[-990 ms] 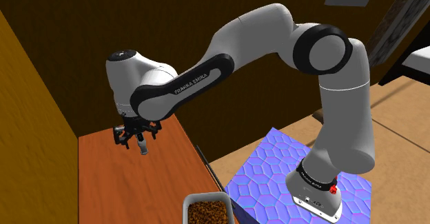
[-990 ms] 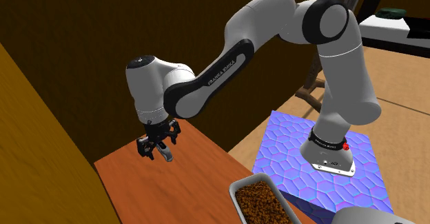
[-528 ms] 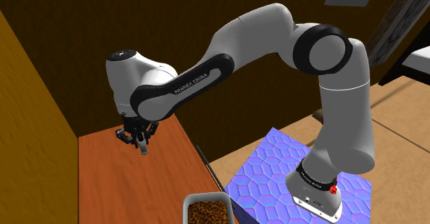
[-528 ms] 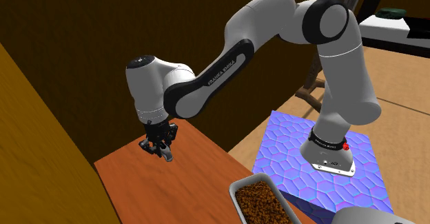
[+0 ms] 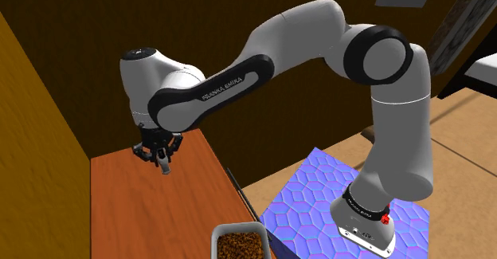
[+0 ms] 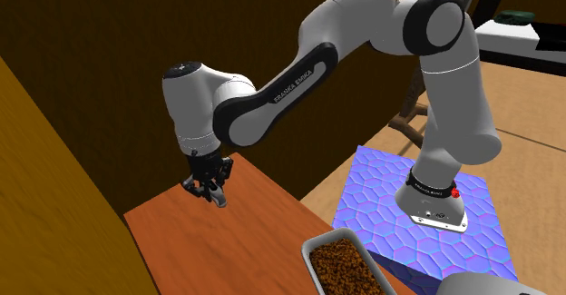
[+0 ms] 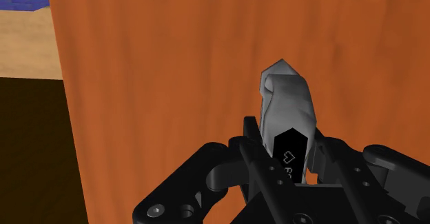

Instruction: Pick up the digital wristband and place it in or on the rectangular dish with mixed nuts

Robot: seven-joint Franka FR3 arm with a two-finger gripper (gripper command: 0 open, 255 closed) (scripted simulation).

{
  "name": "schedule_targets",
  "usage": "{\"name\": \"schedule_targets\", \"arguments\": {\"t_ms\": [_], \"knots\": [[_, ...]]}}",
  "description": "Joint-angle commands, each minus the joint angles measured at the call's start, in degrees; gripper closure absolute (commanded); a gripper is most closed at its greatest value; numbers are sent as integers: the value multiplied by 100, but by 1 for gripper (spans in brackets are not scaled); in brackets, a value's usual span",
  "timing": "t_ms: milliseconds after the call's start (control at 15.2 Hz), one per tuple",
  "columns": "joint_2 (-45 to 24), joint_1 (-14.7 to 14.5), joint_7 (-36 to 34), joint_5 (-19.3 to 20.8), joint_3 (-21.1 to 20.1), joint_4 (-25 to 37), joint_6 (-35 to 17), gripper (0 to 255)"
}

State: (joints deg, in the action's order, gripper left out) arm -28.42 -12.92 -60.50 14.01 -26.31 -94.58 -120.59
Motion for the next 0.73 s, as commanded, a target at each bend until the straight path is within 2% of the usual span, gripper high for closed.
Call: {"name": "schedule_targets", "arguments": {"t_ms": [0,660], "knots": [[50,0,13,-30,-19,73,121,255],[313,26,112,-185,-102,477,761,255]]}}
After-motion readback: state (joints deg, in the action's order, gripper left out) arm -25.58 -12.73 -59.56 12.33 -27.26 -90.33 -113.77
